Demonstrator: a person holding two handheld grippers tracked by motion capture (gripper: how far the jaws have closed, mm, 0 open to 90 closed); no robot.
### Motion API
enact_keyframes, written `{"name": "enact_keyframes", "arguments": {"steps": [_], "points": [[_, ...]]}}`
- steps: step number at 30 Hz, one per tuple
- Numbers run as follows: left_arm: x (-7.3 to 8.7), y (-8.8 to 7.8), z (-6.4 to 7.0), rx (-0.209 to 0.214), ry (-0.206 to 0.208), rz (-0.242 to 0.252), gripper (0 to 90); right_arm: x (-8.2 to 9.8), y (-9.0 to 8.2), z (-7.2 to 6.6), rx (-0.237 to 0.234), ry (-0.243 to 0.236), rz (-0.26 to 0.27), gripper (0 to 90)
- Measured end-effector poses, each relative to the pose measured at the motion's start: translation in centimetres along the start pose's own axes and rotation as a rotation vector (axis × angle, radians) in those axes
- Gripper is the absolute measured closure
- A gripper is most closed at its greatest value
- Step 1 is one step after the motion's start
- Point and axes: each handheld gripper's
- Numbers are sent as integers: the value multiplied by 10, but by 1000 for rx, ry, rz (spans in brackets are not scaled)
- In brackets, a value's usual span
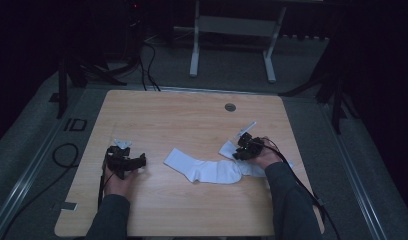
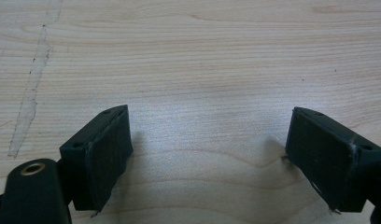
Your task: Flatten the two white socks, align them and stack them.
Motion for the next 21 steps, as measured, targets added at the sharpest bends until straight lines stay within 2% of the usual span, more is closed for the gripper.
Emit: {"name": "enact_keyframes", "arguments": {"steps": [4,21], "points": [[0,0,0,0,0,0,145,4,-2,2,7,11,13,817],[0,0,0,0,0,0,145,7,-8,0,35,7,-18,832]]}}
Point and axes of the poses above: each handheld gripper's, and its own axes: y roughly forward along the jaws, x roughly out of its underside, z roughly to its right, and after that the axes turned 8 degrees about -x, right-handed
